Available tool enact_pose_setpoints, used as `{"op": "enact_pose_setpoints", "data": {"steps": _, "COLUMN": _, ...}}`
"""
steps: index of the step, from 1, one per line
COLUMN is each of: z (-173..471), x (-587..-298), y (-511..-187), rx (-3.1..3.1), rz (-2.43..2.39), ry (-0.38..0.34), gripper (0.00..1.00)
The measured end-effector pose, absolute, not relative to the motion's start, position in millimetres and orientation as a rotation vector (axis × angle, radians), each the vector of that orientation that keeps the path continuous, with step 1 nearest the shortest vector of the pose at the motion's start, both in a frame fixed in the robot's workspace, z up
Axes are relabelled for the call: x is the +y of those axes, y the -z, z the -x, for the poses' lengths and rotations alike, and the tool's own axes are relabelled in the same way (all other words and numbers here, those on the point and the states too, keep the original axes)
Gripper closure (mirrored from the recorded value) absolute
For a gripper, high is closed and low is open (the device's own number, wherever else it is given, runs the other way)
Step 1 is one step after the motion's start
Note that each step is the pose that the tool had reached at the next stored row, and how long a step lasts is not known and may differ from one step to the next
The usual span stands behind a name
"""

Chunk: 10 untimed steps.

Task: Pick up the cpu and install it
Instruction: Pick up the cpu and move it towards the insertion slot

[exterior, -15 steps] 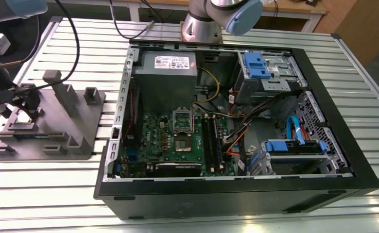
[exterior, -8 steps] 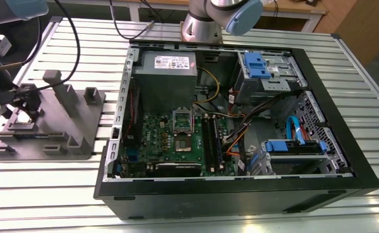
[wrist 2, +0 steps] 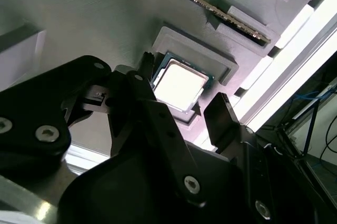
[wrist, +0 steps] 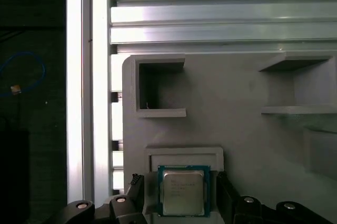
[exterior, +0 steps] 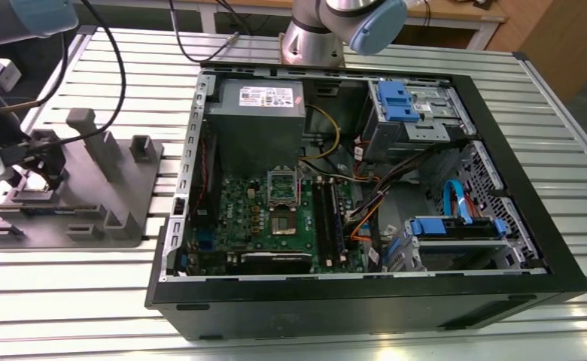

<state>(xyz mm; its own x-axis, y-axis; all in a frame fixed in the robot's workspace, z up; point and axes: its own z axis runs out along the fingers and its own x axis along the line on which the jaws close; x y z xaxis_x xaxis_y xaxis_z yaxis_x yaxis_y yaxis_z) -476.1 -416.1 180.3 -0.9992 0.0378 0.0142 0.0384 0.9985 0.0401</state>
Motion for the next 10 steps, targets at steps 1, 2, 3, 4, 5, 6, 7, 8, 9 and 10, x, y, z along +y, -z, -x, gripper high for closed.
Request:
{"op": "enact_pose_setpoints", "data": {"steps": 1, "z": 476.1, "x": -416.1, "y": -179.0, "rx": -3.127, "rz": 0.060, "ry": 0.063, "gripper": 0.35}}
{"op": "enact_pose_setpoints", "data": {"steps": 2, "z": 476.1, "x": -416.1, "y": -178.5, "rx": -3.127, "rz": 0.060, "ry": 0.063, "gripper": 0.35}}
{"op": "enact_pose_setpoints", "data": {"steps": 3, "z": 476.1, "x": -416.1, "y": -178.4, "rx": -3.127, "rz": 0.060, "ry": 0.063, "gripper": 0.35}}
{"op": "enact_pose_setpoints", "data": {"steps": 4, "z": 476.1, "x": -416.1, "y": -179.2, "rx": -3.127, "rz": 0.060, "ry": 0.063, "gripper": 0.35}}
{"op": "enact_pose_setpoints", "data": {"steps": 5, "z": 476.1, "x": -416.1, "y": -181.1, "rx": -3.127, "rz": 0.060, "ry": 0.063, "gripper": 0.35}}
{"op": "enact_pose_setpoints", "data": {"steps": 6, "z": 476.1, "x": -416.0, "y": -183.1, "rx": -3.127, "rz": 0.060, "ry": 0.063, "gripper": 0.35}}
{"op": "enact_pose_setpoints", "data": {"steps": 7, "z": 476.1, "x": -416.1, "y": -184.4, "rx": -3.127, "rz": 0.060, "ry": 0.063, "gripper": 0.35}}
{"op": "enact_pose_setpoints", "data": {"steps": 8, "z": 476.1, "x": -416.0, "y": -184.8, "rx": -3.127, "rz": 0.060, "ry": 0.063, "gripper": 0.35}}
{"op": "enact_pose_setpoints", "data": {"steps": 9, "z": 476.1, "x": -416.0, "y": -185.3, "rx": -3.127, "rz": 0.060, "ry": 0.063, "gripper": 0.35}}
{"op": "enact_pose_setpoints", "data": {"steps": 10, "z": 476.1, "x": -416.0, "y": -186.0, "rx": -3.127, "rz": 0.060, "ry": 0.063, "gripper": 0.35}}
